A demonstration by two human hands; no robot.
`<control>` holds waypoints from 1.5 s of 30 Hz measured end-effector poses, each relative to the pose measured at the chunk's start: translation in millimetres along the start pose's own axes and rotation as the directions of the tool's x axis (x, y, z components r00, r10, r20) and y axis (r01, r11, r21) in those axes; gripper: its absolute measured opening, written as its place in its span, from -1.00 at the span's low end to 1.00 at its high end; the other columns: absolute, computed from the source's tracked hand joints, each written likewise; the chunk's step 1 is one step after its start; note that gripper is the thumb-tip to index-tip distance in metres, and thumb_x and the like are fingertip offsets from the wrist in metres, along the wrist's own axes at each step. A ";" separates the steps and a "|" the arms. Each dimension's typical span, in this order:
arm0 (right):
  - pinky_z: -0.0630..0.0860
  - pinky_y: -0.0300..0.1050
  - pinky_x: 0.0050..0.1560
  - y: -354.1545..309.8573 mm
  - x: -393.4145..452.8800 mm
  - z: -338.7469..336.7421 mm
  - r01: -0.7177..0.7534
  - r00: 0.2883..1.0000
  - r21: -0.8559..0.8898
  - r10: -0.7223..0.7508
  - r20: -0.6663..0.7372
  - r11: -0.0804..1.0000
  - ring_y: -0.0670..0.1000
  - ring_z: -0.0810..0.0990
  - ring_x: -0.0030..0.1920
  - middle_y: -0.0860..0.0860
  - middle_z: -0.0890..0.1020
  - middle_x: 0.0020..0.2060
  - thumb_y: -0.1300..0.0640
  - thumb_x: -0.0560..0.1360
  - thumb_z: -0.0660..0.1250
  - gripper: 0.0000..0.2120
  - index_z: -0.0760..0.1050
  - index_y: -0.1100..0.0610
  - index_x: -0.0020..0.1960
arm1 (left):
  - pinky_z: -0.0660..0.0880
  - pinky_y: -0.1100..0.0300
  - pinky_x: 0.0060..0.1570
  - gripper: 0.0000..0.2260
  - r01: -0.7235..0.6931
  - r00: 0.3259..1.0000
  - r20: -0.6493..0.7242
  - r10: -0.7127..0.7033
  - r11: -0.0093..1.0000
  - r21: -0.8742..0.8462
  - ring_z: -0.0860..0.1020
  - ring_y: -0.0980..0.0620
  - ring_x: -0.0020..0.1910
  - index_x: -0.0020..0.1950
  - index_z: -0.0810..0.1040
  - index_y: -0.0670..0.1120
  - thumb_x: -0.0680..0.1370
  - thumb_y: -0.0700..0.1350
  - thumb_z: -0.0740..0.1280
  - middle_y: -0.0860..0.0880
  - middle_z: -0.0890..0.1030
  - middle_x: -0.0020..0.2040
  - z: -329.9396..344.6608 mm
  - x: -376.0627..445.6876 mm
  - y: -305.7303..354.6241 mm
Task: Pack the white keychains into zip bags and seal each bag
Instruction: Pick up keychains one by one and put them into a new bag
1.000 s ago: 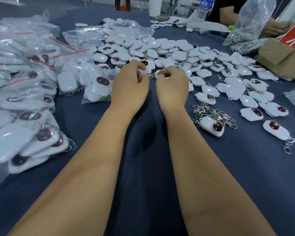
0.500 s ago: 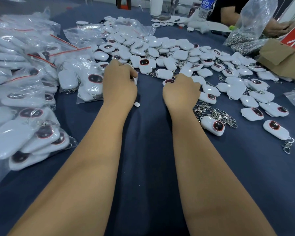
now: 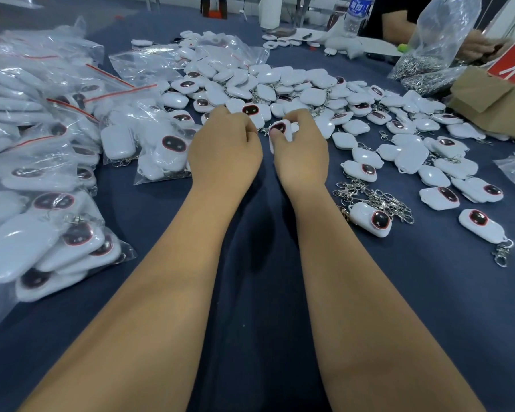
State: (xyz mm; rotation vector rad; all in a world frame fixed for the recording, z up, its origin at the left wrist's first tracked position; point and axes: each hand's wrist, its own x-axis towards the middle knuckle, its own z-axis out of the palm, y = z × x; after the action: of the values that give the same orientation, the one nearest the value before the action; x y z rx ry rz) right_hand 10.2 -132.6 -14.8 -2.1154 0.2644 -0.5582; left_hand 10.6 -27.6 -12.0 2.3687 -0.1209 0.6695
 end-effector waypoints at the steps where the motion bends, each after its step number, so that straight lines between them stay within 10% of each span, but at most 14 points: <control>1: 0.46 -0.05 -0.10 -0.9 0.1 0.6 -0.003 1.000 0.069 0.004 -0.017 0.998 0.05 0.56 -0.11 -0.07 0.56 -0.16 0.08 0.56 0.27 -0.83 0.45 0.05 0.14 | 0.45 0.10 -0.16 -0.73 0.033 0.999 -0.020 -0.034 0.998 -0.055 0.57 -0.09 -0.06 0.03 0.67 -0.03 0.53 -0.16 0.18 -0.05 0.59 0.07 -1.0 0.7 0.2; 5: 0.58 0.03 -0.11 -0.8 0.0 1.1 -0.075 0.995 0.296 0.092 -0.043 0.952 -0.07 0.49 -0.38 -0.16 0.48 -0.29 0.10 0.53 0.30 -0.89 0.45 0.01 0.06 | 0.41 0.28 -0.24 -0.74 0.196 0.971 -0.073 -0.228 0.932 -0.304 0.53 0.16 -0.24 -0.06 0.64 0.04 0.50 -0.21 0.18 0.04 0.65 -0.08 -3.8 3.4 -0.9; 9: 0.55 -0.08 -0.18 0.0 3.9 -0.3 -0.154 0.984 0.458 0.178 -0.009 0.875 -0.20 0.50 -0.39 -0.14 0.52 -0.23 0.16 0.54 0.32 -0.84 0.47 0.02 0.11 | 0.53 0.14 -0.18 -0.68 0.318 0.926 -0.030 -0.375 0.822 -0.472 0.64 -0.01 -0.18 -0.03 0.62 0.04 0.51 -0.27 0.13 -0.03 0.66 -0.05 -0.8 7.0 -5.0; 17: 0.56 -0.25 -0.22 -3.5 4.6 0.5 -0.230 0.973 0.644 0.154 0.173 0.730 -0.03 0.55 -0.29 0.07 0.60 -0.09 0.46 0.50 0.28 -0.57 0.46 0.16 0.31 | 0.55 0.04 0.02 -0.72 0.289 0.948 0.002 -0.317 0.862 -0.416 0.59 -0.07 0.01 0.12 0.60 0.01 0.56 -0.21 0.16 -0.10 0.55 0.19 2.0 7.7 -7.5; 24: 0.59 -0.24 -0.27 -10.4 1.1 -0.5 -0.297 0.948 0.674 0.125 0.292 0.676 -0.02 0.58 -0.33 0.12 0.62 -0.09 0.44 0.51 0.17 -0.68 0.50 0.09 0.10 | 0.48 0.20 0.03 -0.73 0.229 0.973 0.063 -0.221 0.912 -0.342 0.56 0.01 0.05 0.20 0.61 -0.01 0.54 -0.14 0.26 -0.08 0.52 0.24 3.5 6.8 -7.9; 34: 0.55 -0.25 -0.30 -10.1 1.0 0.5 -0.316 0.940 0.678 0.126 0.316 0.664 0.03 0.53 -0.34 0.21 0.60 -0.08 0.45 0.50 0.19 -0.69 0.50 0.10 0.07 | 0.16 0.24 0.33 -0.50 0.170 0.967 -0.175 -0.186 0.980 -0.103 0.25 -0.13 0.36 0.45 0.33 -0.19 0.49 -0.23 0.24 -0.15 0.27 0.40 6.2 6.9 -13.1; 41: 0.53 -0.25 -0.30 -8.4 0.9 1.5 -0.303 0.946 0.677 0.124 0.300 0.671 -0.12 0.53 -0.45 0.05 0.57 -0.22 0.46 0.48 0.19 -0.67 0.50 0.12 0.10 | 0.21 0.34 0.04 -0.62 0.034 0.991 -0.121 -0.050 0.991 -0.132 0.42 -0.02 0.20 0.35 0.52 -0.14 0.54 -0.22 0.20 -0.04 0.42 0.33 6.7 5.5 -7.5; 45: 0.55 -0.22 -0.27 -7.9 2.0 2.6 -0.295 0.946 0.666 0.114 0.302 0.685 -0.12 0.55 -0.43 0.07 0.58 -0.19 0.46 0.49 0.18 -0.67 0.51 0.12 0.10 | 0.22 0.27 -0.24 -0.84 0.178 0.984 0.051 -0.171 0.930 -0.323 0.39 0.08 -0.17 -0.16 0.58 -0.16 0.48 -0.23 0.20 -0.06 0.49 -0.10 8.1 4.7 -5.6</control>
State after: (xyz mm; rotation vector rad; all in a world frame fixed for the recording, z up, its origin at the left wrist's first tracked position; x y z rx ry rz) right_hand 13.1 -127.0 -8.9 -1.3461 0.1169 -0.2030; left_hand 19.7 -27.9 -18.2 2.0391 -0.0266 0.4950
